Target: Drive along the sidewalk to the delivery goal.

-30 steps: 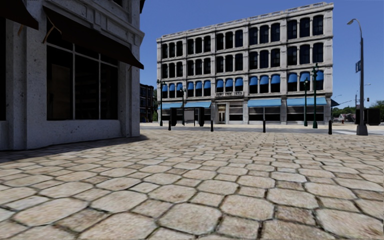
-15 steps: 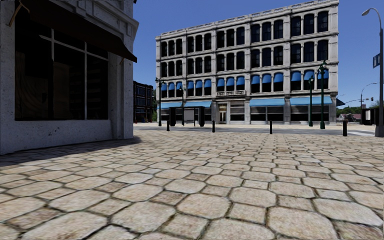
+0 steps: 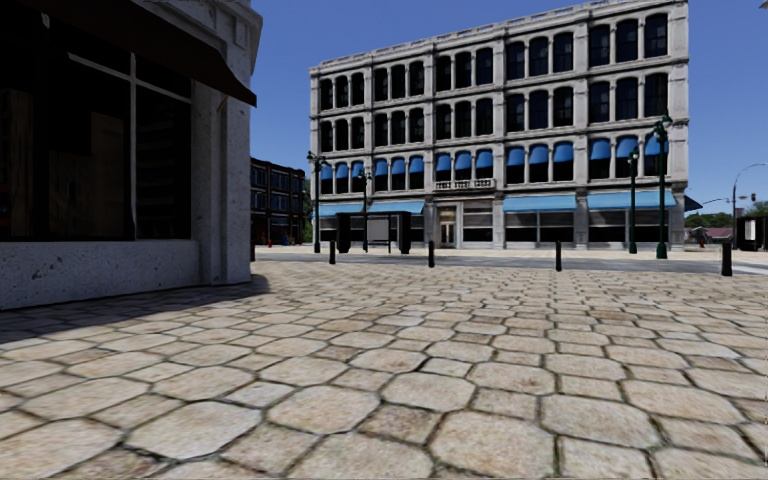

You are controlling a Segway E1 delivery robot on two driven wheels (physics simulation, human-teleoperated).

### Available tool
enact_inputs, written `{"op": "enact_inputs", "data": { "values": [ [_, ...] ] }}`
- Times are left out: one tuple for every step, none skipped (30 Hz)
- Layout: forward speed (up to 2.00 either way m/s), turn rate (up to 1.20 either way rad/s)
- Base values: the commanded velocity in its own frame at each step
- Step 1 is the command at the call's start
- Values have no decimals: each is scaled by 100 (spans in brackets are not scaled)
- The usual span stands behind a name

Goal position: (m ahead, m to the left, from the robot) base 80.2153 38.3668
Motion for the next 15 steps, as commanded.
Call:
{"op": "enact_inputs", "data": {
  "values": [
    [200, 0],
    [200, 0],
    [200, 0],
    [200, 0],
    [200, 0],
    [200, 0],
    [200, 0],
    [200, 0],
    [200, 0],
    [200, 0],
    [200, 0],
    [200, 0],
    [200, 0],
    [200, 0],
    [200, 0]
  ]
}}
